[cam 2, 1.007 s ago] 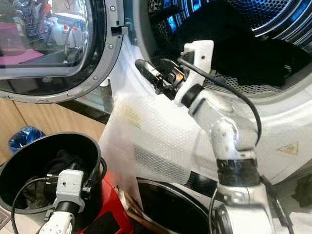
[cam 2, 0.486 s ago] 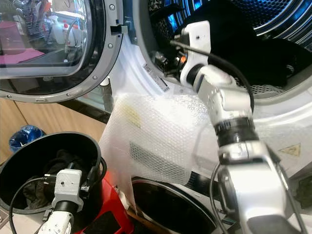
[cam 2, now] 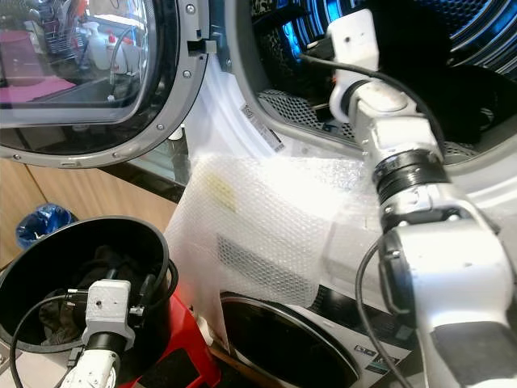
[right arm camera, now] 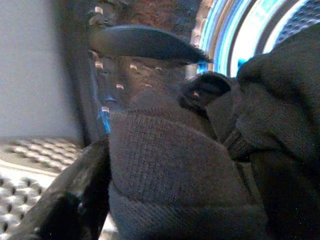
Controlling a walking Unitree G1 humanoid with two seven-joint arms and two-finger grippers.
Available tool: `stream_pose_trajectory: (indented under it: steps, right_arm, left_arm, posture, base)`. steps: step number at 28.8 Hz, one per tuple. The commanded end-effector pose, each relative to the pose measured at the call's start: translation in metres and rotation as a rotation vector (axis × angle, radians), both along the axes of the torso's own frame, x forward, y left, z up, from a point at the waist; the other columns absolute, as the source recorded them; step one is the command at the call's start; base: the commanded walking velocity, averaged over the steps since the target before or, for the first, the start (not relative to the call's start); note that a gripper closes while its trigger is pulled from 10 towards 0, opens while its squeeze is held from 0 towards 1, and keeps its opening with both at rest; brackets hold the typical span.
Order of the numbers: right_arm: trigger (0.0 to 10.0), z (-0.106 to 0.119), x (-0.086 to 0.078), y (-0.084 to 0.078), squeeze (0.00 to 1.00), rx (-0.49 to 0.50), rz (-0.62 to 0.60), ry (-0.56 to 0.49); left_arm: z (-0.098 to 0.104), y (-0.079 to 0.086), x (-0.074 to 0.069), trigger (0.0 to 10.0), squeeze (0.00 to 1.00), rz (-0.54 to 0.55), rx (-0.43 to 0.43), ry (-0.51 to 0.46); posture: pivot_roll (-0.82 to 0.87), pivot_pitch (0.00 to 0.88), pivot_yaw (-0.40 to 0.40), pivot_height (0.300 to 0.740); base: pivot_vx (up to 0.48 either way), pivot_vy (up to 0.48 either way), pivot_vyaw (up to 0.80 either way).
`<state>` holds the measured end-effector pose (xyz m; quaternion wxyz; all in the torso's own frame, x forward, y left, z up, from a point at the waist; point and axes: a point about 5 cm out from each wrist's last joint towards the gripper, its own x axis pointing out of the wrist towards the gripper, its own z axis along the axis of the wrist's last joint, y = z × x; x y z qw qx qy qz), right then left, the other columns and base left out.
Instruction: Clothes washing
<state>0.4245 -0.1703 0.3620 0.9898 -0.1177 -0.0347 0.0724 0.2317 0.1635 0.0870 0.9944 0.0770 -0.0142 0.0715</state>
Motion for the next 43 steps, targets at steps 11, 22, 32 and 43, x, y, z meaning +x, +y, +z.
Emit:
stream_pose_trajectory:
  steps: [11, 22, 32, 43]
  right_arm:
    - [10.0, 0.002, -0.012, -0.077, 0.00, 0.223, -0.500, -0.079]
    - [10.0, -0.019, -0.003, -0.051, 0.00, 0.229, -0.401, -0.057]
    - [10.0, 0.008, -0.002, -0.028, 0.00, 0.179, -0.298, -0.179]
    - [10.0, 0.046, -0.013, -0.039, 0.00, 0.179, -0.320, -0.326]
  left_arm:
    - [0.006, 0.002, -0.003, 10.0, 0.00, 0.010, 0.021, -0.017]
    - [0.008, 0.003, -0.006, 10.0, 0.00, 0.033, 0.018, -0.023]
    - [0.009, 0.004, -0.006, 10.0, 0.00, 0.047, 0.014, -0.023]
    - [0.007, -0.002, -0.001, 10.0, 0.00, 0.026, 0.002, -0.022]
  posture:
    - [0.18, 0.000, -0.084, 0.740]
    - [0.19, 0.008, -0.090, 0.740]
    - [0.19, 0.000, -0.092, 0.740]
    - [0.15, 0.000, -0.085, 0.740]
  base:
    - [0.000, 0.000, 0.00]
    - [0.000, 0.000, 0.00]
    - [0.000, 0.000, 0.00]
    - [0.000, 0.000, 0.00]
